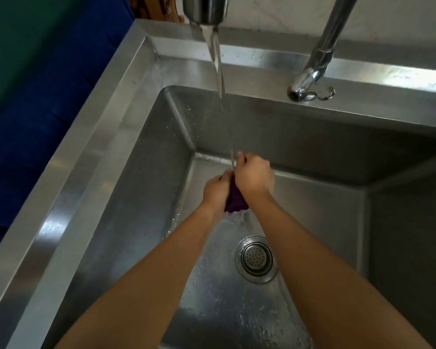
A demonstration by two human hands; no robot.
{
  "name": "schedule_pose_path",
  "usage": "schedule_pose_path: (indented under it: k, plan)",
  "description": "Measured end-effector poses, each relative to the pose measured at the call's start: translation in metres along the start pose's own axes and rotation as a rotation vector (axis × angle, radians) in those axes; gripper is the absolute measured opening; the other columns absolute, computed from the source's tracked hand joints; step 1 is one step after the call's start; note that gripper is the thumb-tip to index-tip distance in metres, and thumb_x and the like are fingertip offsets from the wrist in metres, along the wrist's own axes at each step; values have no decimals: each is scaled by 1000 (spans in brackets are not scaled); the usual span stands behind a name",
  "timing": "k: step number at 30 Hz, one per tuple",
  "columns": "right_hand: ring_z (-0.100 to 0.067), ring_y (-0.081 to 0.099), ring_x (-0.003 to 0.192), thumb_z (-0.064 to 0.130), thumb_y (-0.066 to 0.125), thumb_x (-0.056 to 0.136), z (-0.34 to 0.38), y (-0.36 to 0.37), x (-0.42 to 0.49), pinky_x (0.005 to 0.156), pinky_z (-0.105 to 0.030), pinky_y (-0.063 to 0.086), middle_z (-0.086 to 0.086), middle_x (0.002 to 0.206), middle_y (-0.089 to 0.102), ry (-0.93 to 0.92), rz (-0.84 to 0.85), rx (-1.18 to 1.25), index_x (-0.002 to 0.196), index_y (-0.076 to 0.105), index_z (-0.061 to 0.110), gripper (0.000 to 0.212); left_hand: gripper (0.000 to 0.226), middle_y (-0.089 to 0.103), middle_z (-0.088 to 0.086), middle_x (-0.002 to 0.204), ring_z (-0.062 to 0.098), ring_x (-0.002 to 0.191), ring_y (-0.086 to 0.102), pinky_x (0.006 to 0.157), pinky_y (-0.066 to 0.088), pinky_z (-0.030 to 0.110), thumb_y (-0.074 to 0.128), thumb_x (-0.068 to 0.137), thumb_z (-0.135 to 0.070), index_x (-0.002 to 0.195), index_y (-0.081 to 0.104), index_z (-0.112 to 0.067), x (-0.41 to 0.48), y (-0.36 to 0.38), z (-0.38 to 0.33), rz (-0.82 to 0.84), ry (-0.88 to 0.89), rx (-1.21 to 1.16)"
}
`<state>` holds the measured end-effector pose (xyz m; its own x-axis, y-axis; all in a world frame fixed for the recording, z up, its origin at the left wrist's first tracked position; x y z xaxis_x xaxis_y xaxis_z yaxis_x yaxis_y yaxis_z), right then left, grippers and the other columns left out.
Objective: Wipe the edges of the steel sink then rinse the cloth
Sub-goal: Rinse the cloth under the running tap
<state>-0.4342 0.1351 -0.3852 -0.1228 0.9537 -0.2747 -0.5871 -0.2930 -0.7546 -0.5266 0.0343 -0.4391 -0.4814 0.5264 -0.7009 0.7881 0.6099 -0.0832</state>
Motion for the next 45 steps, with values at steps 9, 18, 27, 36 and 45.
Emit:
schedule_pose_path:
  k: [9, 18, 27, 36, 45]
  plan:
    - [-19, 63, 104, 57, 40, 90, -55, 55, -12, 80, -45, 57, 1, 131, 53, 183, 475, 945, 129, 39, 29, 49, 39, 70, 5, 97, 12, 77, 70, 56, 54, 23, 44, 95, -43, 113, 60, -13, 13, -2, -13, 99, 113, -289]
    - [-22, 62, 95, 8, 58, 88, -42, 41, -11, 82, -38, 54, -11, 107, 62, 3, 418, 948, 109, 59, 15, 22, 17, 57, 3, 111, 16, 99, 57, 77, 52, 33, 47, 96, -20, 112, 52, -18, 17, -13, -18, 101, 203, -117]
    - [-29, 57, 103, 25, 52, 92, -5, 9, -7, 89, -36, 45, -15, 116, 60, -312, 231, 132, 120, 54, 12, 31, 58, 74, 7, 92, 19, 81, 71, 76, 58, 38, 40, 86, -65, 92, 72, -17, 14, 9, -1, 241, -34, -167]
    - [-37, 64, 87, 47, 33, 95, 19, -8, -39, 61, -33, 30, -16, 97, 67, -311, -57, -167, 99, 51, 9, 43, 51, 67, 4, 57, 18, 52, 65, 46, 50, 20, 38, 93, -54, 77, 65, -14, 5, 24, 24, 144, -180, -319]
    - [-36, 59, 100, 37, 24, 98, -30, 14, 1, 75, -35, 40, -23, 109, 64, -4, 193, 90, 103, 62, 6, 49, 45, 70, 14, 95, 30, 90, 68, 85, 55, 47, 46, 86, -61, 89, 64, -19, 6, 7, -5, -13, 135, 22]
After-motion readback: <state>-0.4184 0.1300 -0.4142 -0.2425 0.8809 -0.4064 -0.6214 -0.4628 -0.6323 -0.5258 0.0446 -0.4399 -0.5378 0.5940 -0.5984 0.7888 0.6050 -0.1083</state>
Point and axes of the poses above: each hand's wrist, its own x-axis towards the middle knuckle, its own y-axis out of the palm, z = x × y, the point moved 10 cm from there along x, towards the middle knuckle
